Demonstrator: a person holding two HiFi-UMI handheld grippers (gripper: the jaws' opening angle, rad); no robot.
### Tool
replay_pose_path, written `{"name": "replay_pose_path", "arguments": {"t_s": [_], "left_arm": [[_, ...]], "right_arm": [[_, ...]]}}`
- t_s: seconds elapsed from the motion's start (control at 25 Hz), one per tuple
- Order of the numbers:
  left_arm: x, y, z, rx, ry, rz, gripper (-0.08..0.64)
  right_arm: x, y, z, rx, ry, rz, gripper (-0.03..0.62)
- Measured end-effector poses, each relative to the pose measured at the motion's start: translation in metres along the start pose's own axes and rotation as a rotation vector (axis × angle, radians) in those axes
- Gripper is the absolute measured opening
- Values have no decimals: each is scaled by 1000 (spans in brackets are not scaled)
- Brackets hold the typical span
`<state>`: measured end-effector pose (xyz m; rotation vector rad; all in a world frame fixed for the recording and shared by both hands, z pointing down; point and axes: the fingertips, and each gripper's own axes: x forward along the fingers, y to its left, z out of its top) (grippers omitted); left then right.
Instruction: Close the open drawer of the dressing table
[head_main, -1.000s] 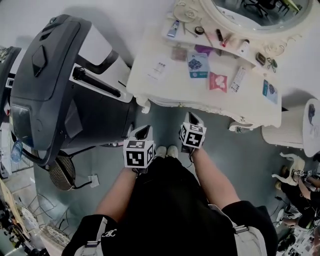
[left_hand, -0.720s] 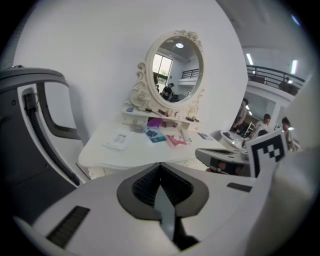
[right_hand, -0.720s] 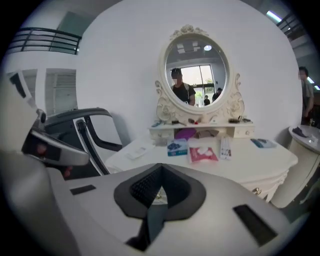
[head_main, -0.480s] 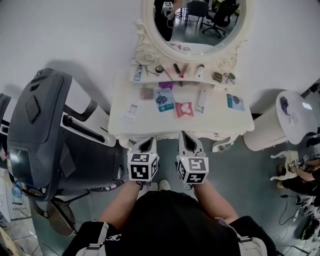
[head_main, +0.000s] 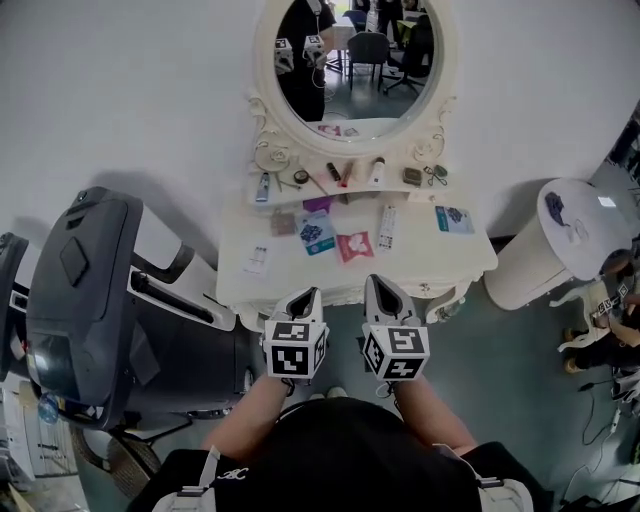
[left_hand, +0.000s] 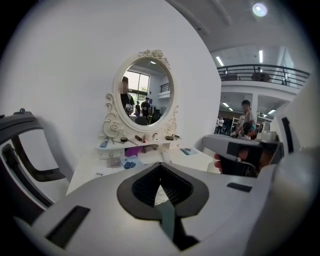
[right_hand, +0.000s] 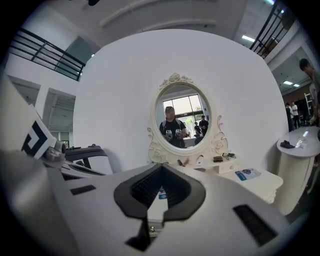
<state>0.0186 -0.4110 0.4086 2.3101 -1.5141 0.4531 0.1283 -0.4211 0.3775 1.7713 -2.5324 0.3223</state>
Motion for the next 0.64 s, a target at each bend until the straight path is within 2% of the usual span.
{"name": "replay_pose_path", "arguments": {"t_s": [0.12,0.36,0.64], "left_arm": [[1,-4,-2,-23,19,-19,8],[3,-6,-2,13,32,-44,8],[7,-4,-7,35,55,-53,8]], "right_arm": [[-1,-5,-7,7,19,-12,9],[-5,-15,-14,33,36,-63,11],[-7,-10,-19,51,35,-71,11]]}}
